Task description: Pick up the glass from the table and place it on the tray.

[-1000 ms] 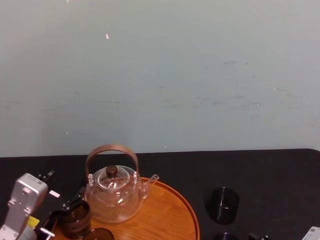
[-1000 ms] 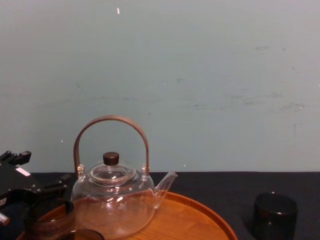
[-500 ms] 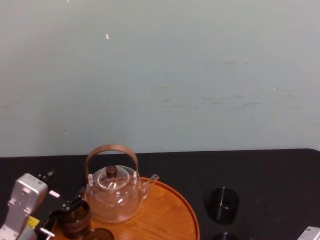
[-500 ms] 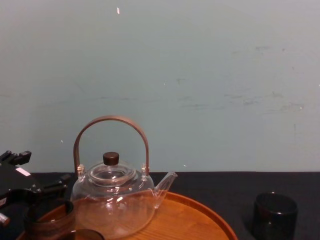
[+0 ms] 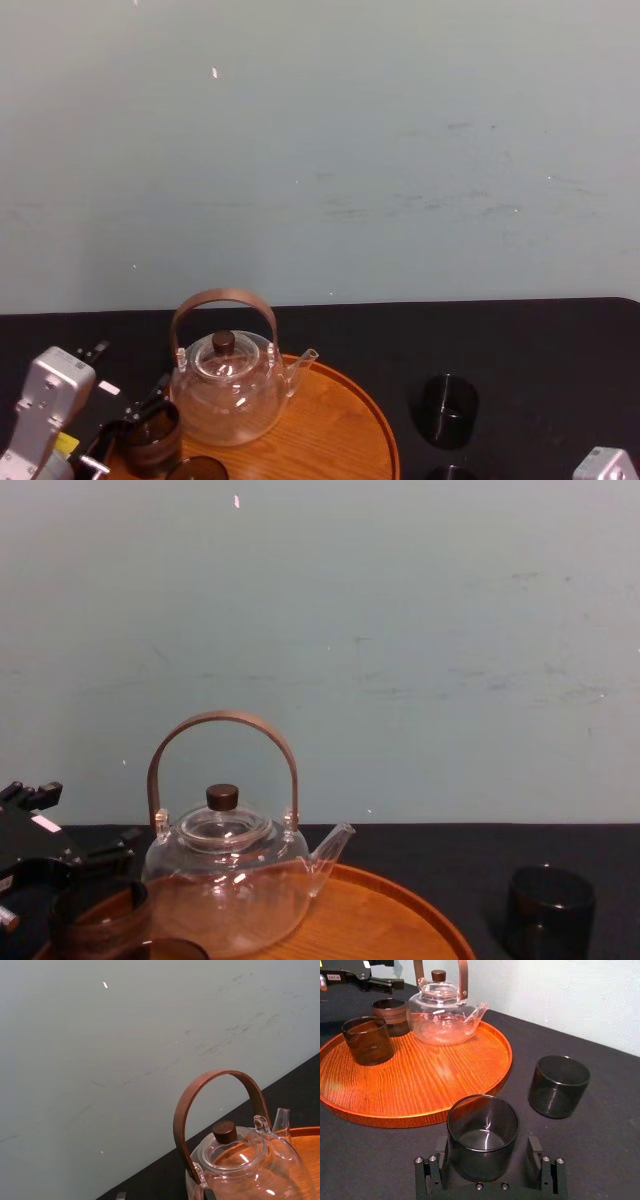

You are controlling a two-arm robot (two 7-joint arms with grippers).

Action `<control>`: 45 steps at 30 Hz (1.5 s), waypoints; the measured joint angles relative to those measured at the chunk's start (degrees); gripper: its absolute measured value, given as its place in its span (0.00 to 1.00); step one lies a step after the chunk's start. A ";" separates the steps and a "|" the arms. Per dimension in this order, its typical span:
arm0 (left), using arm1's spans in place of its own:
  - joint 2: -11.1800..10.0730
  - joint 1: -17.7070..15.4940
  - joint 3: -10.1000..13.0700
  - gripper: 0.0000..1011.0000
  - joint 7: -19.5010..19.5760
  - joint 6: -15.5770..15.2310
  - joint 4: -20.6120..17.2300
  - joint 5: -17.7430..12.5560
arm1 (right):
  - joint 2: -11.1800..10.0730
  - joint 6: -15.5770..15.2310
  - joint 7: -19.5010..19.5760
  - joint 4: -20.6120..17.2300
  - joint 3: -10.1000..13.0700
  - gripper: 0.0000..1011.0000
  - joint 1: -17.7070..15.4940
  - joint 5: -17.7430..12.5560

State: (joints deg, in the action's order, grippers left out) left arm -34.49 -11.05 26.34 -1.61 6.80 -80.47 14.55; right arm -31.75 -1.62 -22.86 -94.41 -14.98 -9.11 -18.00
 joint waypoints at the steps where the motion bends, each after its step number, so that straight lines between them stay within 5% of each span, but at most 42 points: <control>1: 0.00 0.00 0.00 0.99 0.00 0.00 0.00 0.00 | 0.23 -0.21 -0.28 0.50 -0.22 0.99 0.48 0.12; 24: 0.00 0.00 0.00 0.99 0.00 0.00 0.00 0.00 | 2.96 0.06 -2.80 6.54 -4.09 0.99 7.02 2.30; 45: 0.00 0.00 0.00 0.99 0.00 -0.01 0.00 0.00 | 2.80 0.04 -2.74 6.32 -3.93 0.90 6.79 2.27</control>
State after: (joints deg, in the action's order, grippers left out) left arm -34.49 -11.06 26.34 -1.61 6.80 -80.47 14.55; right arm -28.94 -1.58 -25.60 -88.09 -18.91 -2.33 -15.73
